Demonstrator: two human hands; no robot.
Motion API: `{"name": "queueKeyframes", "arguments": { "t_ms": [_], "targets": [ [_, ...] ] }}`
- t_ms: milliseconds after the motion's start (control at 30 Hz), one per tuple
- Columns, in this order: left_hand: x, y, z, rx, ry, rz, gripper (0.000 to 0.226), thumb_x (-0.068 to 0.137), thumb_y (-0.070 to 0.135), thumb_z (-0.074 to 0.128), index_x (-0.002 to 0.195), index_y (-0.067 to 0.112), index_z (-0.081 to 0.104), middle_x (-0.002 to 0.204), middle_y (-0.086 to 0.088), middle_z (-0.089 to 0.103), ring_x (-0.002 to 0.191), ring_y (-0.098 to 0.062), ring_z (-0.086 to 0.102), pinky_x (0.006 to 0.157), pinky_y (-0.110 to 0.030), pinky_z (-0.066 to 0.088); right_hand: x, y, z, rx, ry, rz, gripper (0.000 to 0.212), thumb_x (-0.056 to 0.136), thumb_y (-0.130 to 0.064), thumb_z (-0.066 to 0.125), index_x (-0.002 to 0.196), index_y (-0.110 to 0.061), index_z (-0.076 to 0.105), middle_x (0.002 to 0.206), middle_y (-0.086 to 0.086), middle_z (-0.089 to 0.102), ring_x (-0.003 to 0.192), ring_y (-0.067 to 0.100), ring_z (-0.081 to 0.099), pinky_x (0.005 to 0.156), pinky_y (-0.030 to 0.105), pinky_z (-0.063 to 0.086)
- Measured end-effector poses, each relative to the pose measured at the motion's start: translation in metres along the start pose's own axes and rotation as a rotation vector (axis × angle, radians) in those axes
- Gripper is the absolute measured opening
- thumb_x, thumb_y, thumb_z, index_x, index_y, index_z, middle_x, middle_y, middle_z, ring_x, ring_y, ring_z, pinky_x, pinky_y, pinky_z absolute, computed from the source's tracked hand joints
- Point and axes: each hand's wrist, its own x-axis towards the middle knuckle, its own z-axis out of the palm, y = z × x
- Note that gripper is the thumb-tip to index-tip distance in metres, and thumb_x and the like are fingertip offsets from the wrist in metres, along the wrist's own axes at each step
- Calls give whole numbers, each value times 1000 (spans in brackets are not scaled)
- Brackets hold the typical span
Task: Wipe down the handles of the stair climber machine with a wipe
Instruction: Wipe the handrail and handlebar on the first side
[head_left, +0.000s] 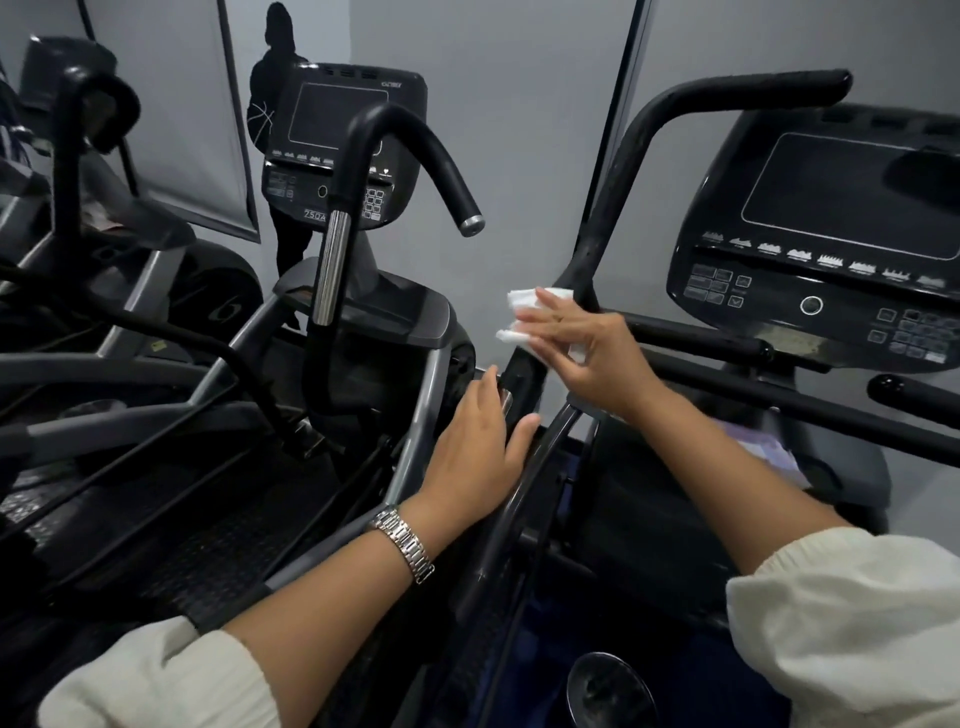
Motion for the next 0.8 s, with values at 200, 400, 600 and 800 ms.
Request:
{"name": "queueKeyframes", "arguments": {
  "t_ms": [200, 400, 600, 800],
  "targets": [
    [24, 11, 9, 37, 46, -75, 66, 94, 50, 42, 143, 8, 27, 140, -7, 45, 122, -19, 50, 92, -27, 45, 7, 17, -11, 173, 40, 53, 32, 91, -24, 63, 120, -12, 65, 126, -3, 61, 133, 8, 42, 111, 38, 37],
    [29, 11, 12, 58, 97, -72, 57, 93, 51, 43, 133, 10, 40, 113, 0, 59, 91, -12, 59, 66, -19, 45, -4, 22, -6, 210, 14, 8, 32, 90, -18, 64, 122, -14, 63, 132, 0, 58, 137, 8, 38, 113, 36, 33],
    [28, 15, 12, 75, 108, -76, 52, 94, 47, 44, 129, 8, 42, 107, -1, 59, 87, -14, 59, 64, -21, 44, 13, 19, -2, 205, 92, 43, 26, 90, -20, 65, 115, -11, 69, 119, -1, 67, 130, 9, 47, 109, 40, 39],
    [25, 14, 11, 78, 95, -66, 52, 95, 47, 44, 129, 8, 41, 113, -4, 59, 91, -17, 60, 67, -21, 43, 7, 27, -13, 145, 25, -53, 25, 92, -22, 63, 115, -16, 68, 121, -3, 66, 124, 8, 53, 106, 41, 42]
  ]
}}
